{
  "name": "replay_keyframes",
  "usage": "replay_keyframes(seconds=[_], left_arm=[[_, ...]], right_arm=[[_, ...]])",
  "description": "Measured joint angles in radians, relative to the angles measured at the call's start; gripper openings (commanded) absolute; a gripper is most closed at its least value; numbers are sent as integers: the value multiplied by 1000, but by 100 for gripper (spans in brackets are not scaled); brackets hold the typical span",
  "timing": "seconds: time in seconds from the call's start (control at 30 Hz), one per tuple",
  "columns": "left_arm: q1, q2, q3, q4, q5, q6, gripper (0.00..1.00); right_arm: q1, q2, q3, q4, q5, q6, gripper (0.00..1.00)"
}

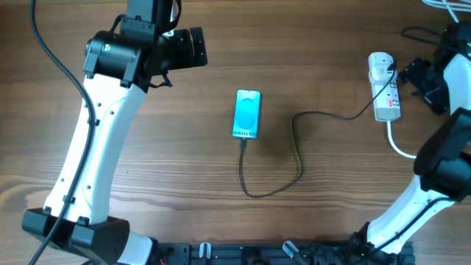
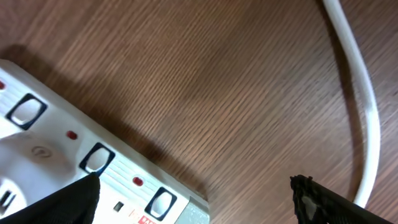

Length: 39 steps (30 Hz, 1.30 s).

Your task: Plug charger to phone and switch on socket

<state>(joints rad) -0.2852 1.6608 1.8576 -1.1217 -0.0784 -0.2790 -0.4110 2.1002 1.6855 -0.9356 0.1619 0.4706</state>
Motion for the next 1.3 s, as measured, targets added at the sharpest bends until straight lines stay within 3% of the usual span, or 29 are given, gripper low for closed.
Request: replay_keyframes(seconds=[1.3], left_arm=[[0, 0, 0, 0, 0, 0, 100]], right_arm=[[-14, 103, 1, 98, -94, -12, 100]])
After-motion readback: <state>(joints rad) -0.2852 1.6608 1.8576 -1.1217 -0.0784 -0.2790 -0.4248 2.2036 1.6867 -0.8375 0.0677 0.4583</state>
